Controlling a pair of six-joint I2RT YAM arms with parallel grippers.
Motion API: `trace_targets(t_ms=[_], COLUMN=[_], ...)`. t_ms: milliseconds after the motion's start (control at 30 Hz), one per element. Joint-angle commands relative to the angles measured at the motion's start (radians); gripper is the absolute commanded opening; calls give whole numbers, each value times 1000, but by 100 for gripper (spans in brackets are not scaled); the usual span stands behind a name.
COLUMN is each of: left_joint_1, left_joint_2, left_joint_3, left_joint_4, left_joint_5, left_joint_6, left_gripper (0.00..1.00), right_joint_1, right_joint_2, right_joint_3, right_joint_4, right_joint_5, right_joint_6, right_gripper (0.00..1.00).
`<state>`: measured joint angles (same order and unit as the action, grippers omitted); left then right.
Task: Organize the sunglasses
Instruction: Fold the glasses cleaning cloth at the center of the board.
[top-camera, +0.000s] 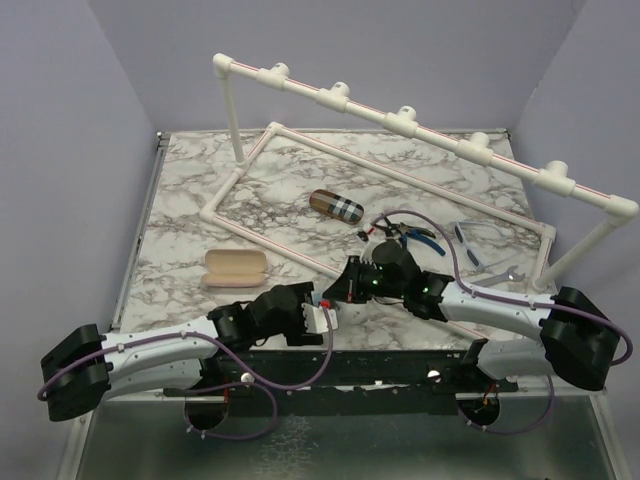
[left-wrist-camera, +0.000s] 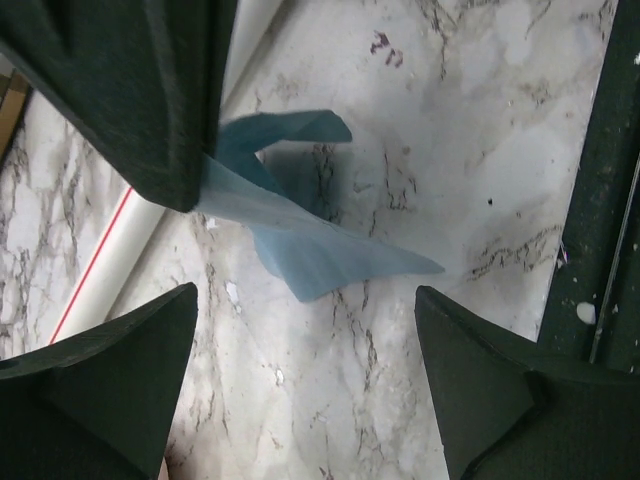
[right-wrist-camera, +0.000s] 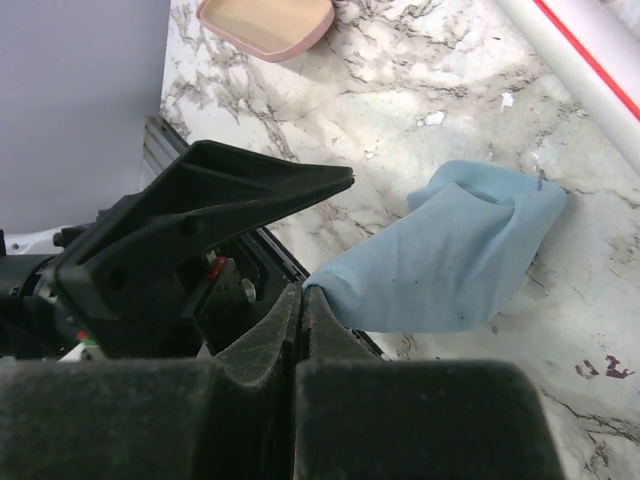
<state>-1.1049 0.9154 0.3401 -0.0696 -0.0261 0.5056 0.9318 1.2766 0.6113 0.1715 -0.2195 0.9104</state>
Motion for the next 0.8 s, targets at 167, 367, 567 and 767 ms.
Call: trace_targets(t_ms=[167,367,567,767], left_joint_1=[-58,-93,-110,-108], left_joint_2=[55,71,116,141], left_joint_3=[-11,3,2,-38], left_joint_4=[237,291,344,423], left_joint_5=[-82,-159,-209,-328], left_joint_6=[-123,-220,-230,-125], left_gripper=[90,90,85,66], right_joint_1=[-10,-11,-10,-10], right_joint_2=[-34,-55,-72,-89], right_joint_3=[-48,-65,-69,-88], right_joint_4=[60,75,66,85], right_joint_5=[67,107,114,117], right_joint_6=[43,33,25,26], right_gripper=[1,1,1,0])
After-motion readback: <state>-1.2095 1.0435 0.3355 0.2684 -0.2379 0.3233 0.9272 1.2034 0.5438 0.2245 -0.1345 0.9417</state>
